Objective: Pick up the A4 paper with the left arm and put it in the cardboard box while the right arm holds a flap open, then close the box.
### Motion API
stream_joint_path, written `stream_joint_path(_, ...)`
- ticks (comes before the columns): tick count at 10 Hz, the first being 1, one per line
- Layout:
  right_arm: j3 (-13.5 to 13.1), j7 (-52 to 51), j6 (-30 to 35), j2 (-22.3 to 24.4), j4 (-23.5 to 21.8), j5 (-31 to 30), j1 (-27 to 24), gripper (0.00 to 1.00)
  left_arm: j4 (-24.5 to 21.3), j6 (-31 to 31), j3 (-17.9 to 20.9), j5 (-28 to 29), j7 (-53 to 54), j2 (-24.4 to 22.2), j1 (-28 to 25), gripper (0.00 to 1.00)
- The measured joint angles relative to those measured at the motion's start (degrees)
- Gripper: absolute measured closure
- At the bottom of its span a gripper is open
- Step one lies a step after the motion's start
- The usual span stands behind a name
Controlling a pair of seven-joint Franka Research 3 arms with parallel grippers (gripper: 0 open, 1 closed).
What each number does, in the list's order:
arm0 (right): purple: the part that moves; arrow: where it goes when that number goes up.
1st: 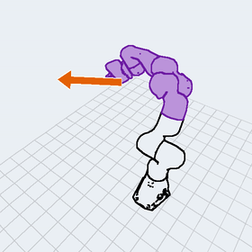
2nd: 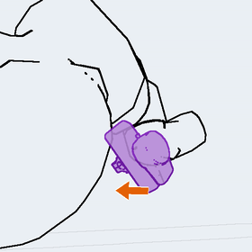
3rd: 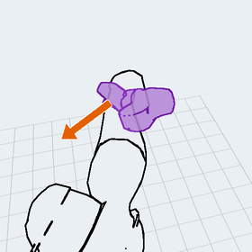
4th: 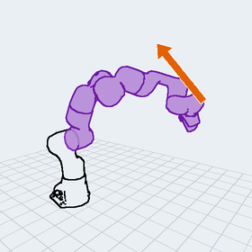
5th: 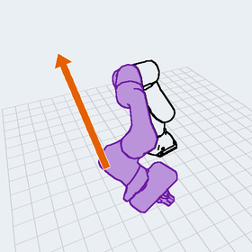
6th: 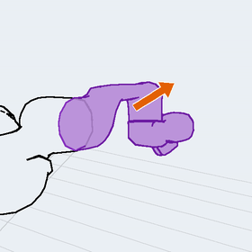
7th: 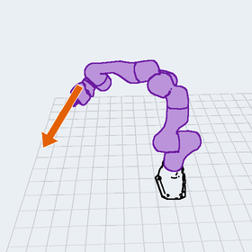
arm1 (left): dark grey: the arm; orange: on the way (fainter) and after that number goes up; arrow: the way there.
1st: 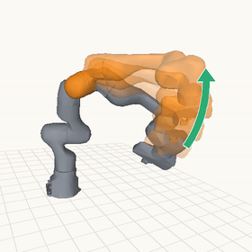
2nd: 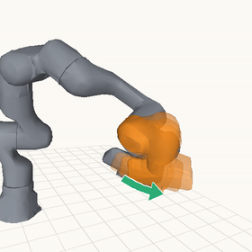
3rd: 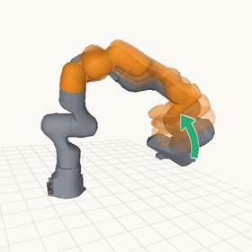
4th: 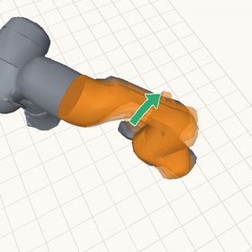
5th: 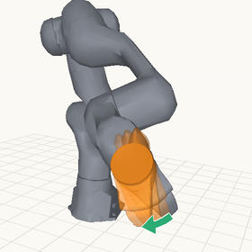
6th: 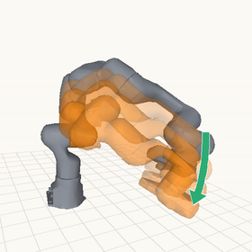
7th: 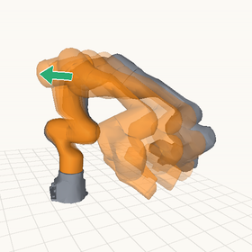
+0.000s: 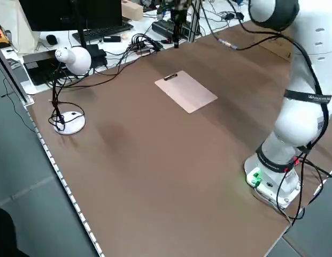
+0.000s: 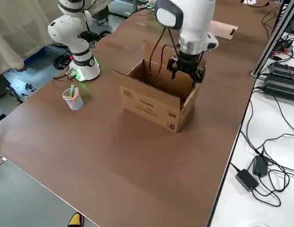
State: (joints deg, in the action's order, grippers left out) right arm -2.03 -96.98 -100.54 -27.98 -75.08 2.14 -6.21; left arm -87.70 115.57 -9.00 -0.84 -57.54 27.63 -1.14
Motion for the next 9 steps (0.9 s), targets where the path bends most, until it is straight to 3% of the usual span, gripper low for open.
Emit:
stream_joint_path(4,-0.02,-1.66,-4.6,-6.12,-0.23,0.07,-1.41,0.0,-0.12,8.42,0.03,0.0,-21.07,8.57,0.84,0.0)
stream_joint_path(6,-0.03,-2.86,-6.12,-6.82,-0.21,0.07,-1.66,0.0,-0.18,15.07,0.48,0.05,-30.24,12.29,0.81,0.0)
stream_joint_path(9,-0.04,-3.26,-8.0,-7.12,-0.17,0.07,-2.27,0.0,-0.17,19.88,0.6,2.32,-34.0,16.82,1.01,0.0)
